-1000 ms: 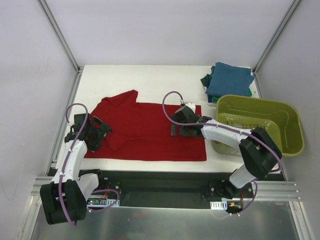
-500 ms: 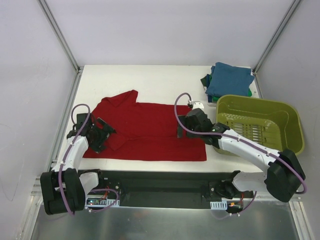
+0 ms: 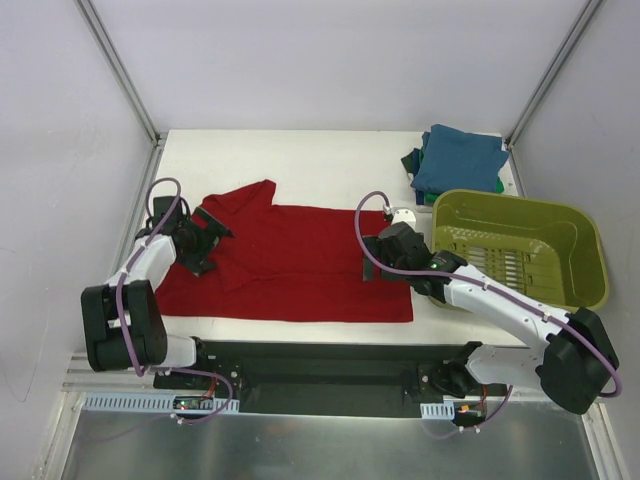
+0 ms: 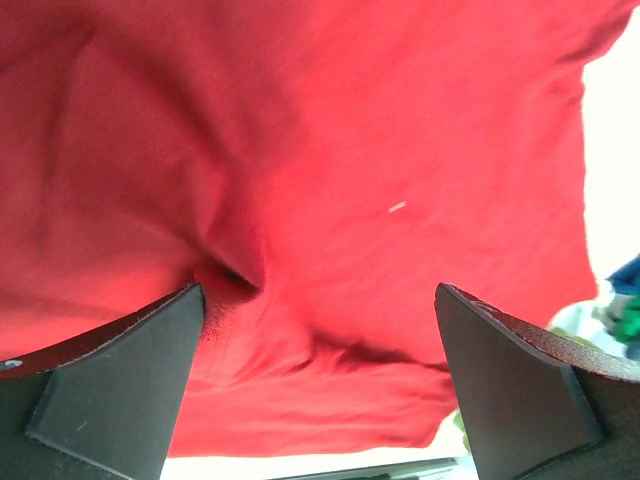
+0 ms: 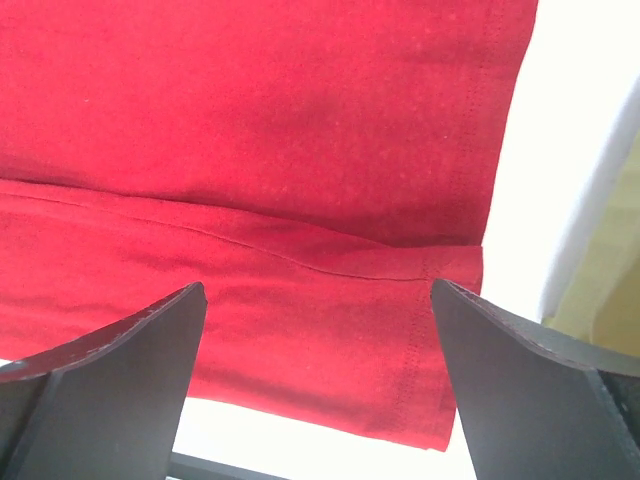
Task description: Fold and stack the t-shirts
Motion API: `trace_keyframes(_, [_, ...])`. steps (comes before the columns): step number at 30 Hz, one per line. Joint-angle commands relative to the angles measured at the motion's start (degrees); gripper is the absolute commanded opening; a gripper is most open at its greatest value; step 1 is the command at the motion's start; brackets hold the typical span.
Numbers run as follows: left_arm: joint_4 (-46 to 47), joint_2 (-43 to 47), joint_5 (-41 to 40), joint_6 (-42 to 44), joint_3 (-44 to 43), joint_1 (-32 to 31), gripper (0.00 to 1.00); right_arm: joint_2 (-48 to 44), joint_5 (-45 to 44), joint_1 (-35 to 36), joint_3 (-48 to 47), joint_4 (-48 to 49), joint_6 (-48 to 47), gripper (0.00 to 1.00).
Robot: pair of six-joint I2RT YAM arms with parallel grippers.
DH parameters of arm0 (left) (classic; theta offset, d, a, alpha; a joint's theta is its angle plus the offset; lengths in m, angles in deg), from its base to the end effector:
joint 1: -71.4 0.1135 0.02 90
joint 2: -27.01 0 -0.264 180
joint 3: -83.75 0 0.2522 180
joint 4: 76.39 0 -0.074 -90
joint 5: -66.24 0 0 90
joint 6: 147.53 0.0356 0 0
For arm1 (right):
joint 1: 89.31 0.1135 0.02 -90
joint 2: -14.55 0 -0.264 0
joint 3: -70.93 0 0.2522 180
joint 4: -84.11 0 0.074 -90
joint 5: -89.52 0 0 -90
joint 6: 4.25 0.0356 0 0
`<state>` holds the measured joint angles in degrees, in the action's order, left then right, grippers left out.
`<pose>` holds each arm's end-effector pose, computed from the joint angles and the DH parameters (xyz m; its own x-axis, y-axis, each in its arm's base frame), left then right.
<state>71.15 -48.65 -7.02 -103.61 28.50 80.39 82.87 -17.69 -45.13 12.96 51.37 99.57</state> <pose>0.2547 0.0299 0.1951 -0.5621 -0.7873 -0.2533 -0.5519 0.5852 -0.5941 0.1862 0.1663 0.2397 -0.5977 -0.2627 -0.7574 -0.3789 0.9252 -0.0218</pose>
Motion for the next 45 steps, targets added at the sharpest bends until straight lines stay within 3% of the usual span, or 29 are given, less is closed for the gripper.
trace_keyframes(1, [3.23, -7.37, 4.44, -0.06, -8.93, -0.2, 0.99, -1.87, -2.39, 0.29, 0.0, -0.97, -0.9, 1.0])
trace_keyframes(12, [3.32, -20.23, 8.38, 5.56, -25.12, -2.93, 0.99, -1.61, -2.04, 0.29, -0.18, -0.88, -0.9, 1.0])
trace_keyframes(14, [3.23, -18.83, 9.9, 5.57, -23.9, -3.45, 0.99, -1.52, -1.95, 0.2, -0.09, -0.88, -0.99, 0.99])
trace_keyframes(20, [2.53, -1.27, -2.39, 3.3, -6.61, -5.92, 0.99, -0.9, -1.34, 0.2, -0.09, -0.97, -1.34, 1.0])
trace_keyframes(24, [2.61, 9.45, -4.51, 0.83, 6.13, -6.36, 0.99, -0.38, -0.81, 0.2, -0.09, -0.09, -1.26, 1.0])
trace_keyframes(27, [2.61, 11.14, -3.64, 0.74, 8.79, -6.53, 0.99, 0.24, -0.19, 0.2, 0.0, 0.17, -1.34, 1.0])
trace_keyframes(37, [2.53, 4.65, -9.26, 1.7, 6.96, -6.53, 0.99, 0.85, 0.16, 0.29, 0.09, 0.0, -1.17, 1.0])
trace_keyframes(41, [4.37, -2.11, -6.81, 1.09, 4.15, -7.06, 0.99, 1.82, 0.42, 0.29, 0.0, 0.35, -1.17, 1.0])
trace_keyframes(45, [6.04, -2.92, -6.18, 0.21, 0.99, -8.2, 0.99, 2.09, 0.51, 0.38, -0.09, 0.26, -1.17, 0.99])
